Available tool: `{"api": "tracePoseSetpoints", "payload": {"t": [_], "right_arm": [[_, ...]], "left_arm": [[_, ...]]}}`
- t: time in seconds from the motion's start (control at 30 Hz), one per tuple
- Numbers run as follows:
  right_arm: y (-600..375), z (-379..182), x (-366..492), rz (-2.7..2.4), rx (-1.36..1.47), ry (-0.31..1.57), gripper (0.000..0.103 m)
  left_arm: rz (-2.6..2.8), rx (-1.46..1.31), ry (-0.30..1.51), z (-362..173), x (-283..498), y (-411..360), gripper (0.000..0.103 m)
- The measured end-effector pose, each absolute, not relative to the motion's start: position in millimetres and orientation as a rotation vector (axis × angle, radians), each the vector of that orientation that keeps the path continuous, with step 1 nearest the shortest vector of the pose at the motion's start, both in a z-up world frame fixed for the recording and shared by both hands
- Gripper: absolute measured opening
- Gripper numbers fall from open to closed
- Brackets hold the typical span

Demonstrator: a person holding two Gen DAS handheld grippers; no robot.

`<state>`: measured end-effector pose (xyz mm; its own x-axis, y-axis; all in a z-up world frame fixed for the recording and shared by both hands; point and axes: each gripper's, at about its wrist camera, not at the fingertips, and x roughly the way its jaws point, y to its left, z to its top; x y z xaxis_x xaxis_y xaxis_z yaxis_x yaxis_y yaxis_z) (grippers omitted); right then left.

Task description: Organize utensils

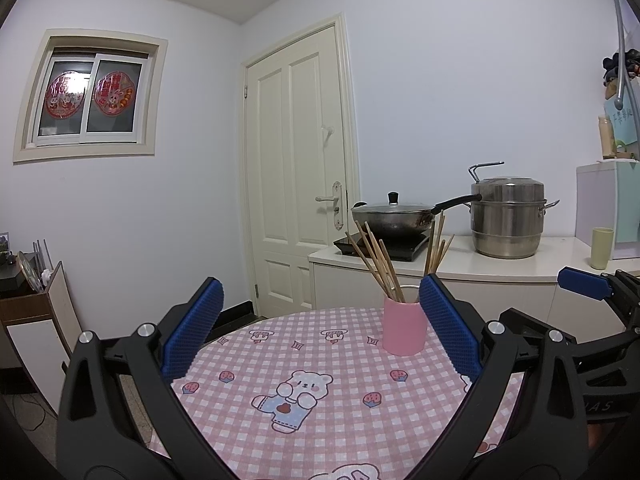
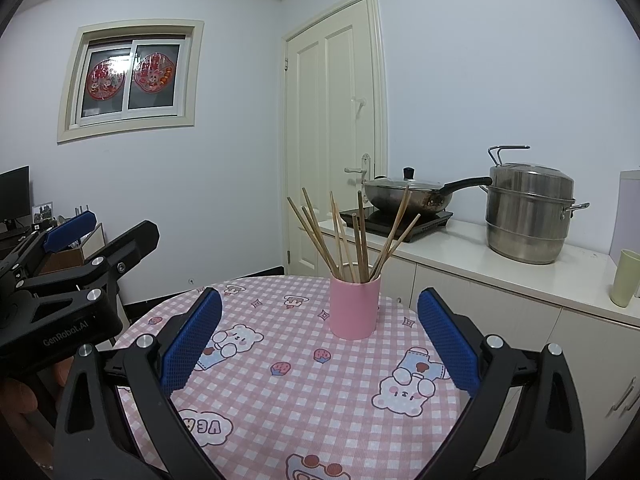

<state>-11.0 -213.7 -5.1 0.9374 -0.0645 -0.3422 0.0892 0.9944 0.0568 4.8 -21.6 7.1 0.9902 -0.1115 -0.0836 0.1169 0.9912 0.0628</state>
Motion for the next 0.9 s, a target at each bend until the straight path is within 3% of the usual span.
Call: {"api": "tracePoseSetpoints", "payload": {"t": [0.9], "right_arm": [[-214.7, -9.6, -9.8, -0.077, 0.072, 0.354, 0.095]], "left_arm": [[-0.112, 0.068, 0.089, 3.4, 6.6, -24.8, 0.096]]}}
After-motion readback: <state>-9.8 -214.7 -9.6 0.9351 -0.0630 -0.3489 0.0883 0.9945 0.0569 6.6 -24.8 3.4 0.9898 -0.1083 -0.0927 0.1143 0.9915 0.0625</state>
